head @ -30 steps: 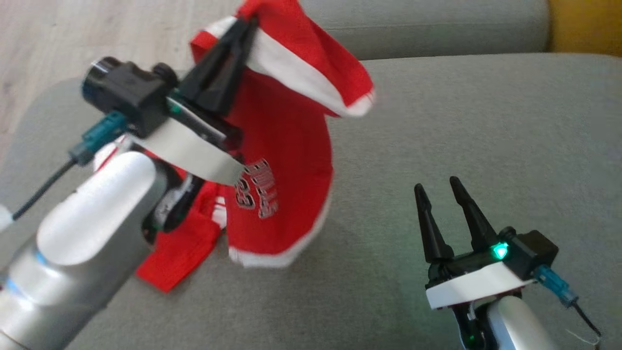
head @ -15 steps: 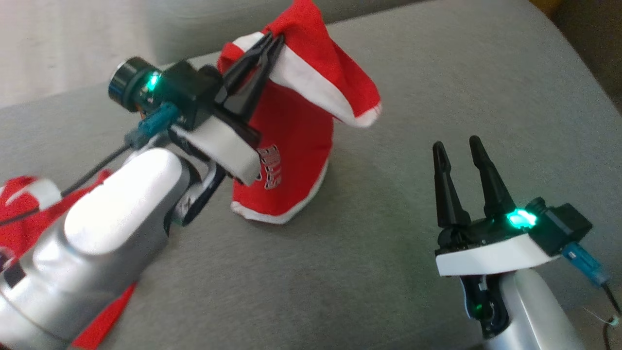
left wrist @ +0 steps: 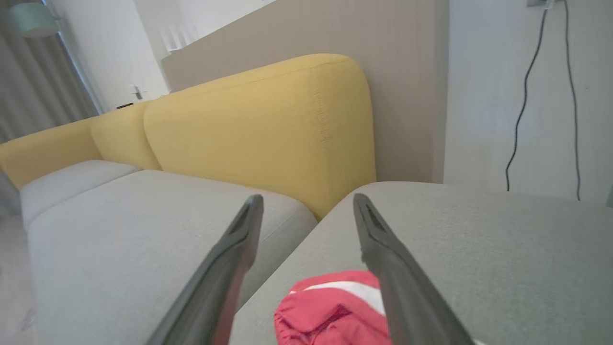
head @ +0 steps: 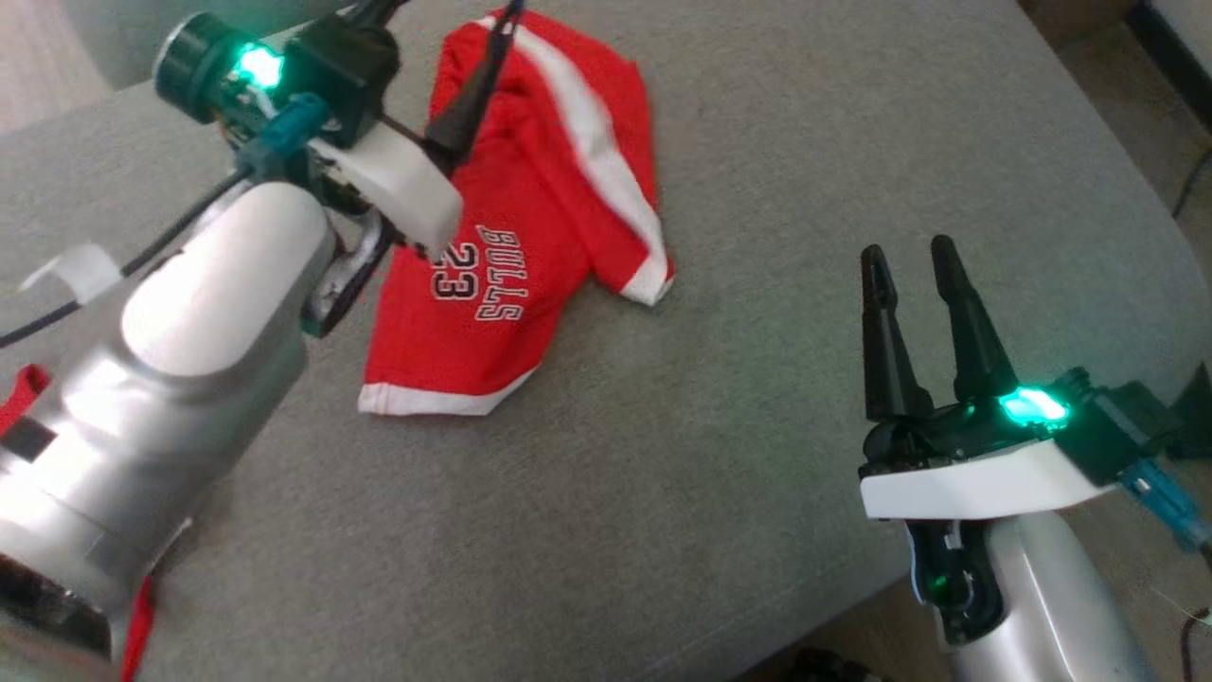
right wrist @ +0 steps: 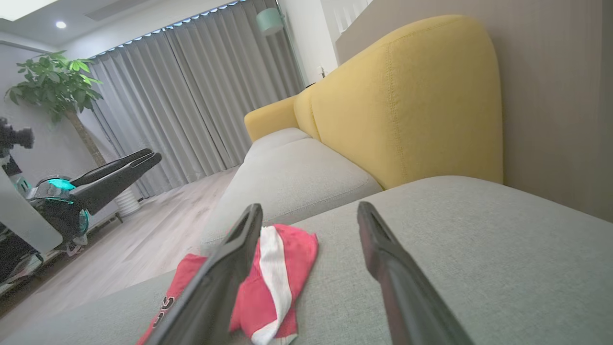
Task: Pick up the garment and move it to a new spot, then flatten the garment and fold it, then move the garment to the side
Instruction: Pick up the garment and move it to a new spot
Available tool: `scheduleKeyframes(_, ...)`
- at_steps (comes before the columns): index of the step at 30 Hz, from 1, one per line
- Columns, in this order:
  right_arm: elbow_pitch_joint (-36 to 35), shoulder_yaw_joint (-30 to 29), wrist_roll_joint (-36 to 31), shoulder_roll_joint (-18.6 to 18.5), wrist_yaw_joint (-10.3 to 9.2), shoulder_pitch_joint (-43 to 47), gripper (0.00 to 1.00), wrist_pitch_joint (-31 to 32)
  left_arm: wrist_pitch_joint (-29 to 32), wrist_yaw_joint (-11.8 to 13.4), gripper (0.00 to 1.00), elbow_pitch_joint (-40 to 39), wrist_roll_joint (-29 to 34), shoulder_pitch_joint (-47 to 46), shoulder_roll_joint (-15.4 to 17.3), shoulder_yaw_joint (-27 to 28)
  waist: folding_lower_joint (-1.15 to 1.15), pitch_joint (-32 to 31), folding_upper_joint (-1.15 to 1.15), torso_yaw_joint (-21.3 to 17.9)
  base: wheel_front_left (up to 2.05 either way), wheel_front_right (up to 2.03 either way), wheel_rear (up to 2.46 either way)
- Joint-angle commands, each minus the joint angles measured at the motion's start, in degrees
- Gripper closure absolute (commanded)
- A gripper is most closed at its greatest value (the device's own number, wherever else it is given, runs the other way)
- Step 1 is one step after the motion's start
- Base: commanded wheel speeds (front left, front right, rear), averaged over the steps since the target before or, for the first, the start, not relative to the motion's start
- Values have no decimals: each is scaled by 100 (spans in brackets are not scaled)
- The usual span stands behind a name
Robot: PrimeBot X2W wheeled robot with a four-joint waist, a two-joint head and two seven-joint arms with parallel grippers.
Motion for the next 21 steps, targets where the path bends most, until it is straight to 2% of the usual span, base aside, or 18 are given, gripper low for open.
scheduleKeyframes(1,-208,86,20,-12,13,-144,0,-54,-119,-37,0,-35,-33,-327,234,318,-2,-74,0,215,0,0,0)
scheduleKeyframes(4,-172,-13,-77,-12,13,-113,0,-54,-322,-70,0,23,-129,-180,370,409,-2,-205,0,545,0,0,0)
scheduleKeyframes(7,-134,-147,-207,-12,13,-70,0,-54,-539,3,0,-66,-261,101,487,524,-2,-355,0,938,0,0,0)
scheduleKeyframes(13,-19,-338,-463,-12,13,46,0,-54,-879,358,0,-569,-591,1014,659,838,-2,-675,0,1679,0,0,0)
scheduleKeyframes(15,-3,-375,-500,-12,13,77,0,-54,-918,425,0,-683,-642,1209,663,889,-2,-731,0,1805,0,0,0)
scheduleKeyframes(21,131,-452,-730,-12,13,323,0,-54,-1016,883,0,-1417,-824,2571,582,1230,-2,-1050,0,2364,0,0,0)
